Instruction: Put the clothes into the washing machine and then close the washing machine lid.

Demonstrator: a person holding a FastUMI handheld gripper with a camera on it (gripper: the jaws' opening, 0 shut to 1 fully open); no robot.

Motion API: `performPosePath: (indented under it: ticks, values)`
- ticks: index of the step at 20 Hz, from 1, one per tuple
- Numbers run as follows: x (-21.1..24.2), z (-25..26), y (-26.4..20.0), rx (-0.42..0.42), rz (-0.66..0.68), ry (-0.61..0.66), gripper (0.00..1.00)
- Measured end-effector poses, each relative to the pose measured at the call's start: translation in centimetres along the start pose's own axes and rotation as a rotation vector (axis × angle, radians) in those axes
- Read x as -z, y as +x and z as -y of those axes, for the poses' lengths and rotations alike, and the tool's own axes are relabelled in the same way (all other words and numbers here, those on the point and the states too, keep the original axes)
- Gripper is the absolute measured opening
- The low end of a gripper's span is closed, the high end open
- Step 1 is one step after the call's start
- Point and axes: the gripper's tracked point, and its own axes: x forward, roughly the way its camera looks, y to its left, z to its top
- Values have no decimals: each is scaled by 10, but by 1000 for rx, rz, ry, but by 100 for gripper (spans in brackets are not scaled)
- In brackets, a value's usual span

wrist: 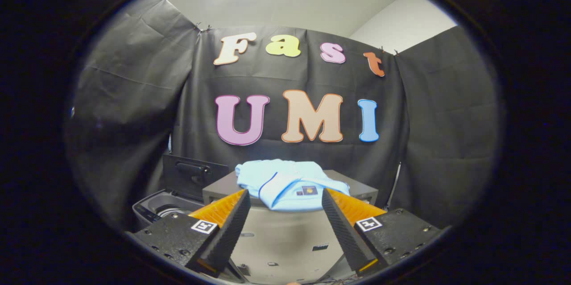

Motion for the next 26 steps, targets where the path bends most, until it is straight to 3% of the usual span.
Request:
performPosePath:
  ticks: [11, 19, 22, 25, 26]
  values:
    - [20, 9, 171, 12, -293, 10, 97]
    - [73, -4, 213, -3, -560, -2, 98]
    - [90, -13, 209, -31, -629, 65, 94]
    - [94, -17, 208, -18, -650, 139, 81]
    - [90, -23, 211, -17, -646, 149, 70]
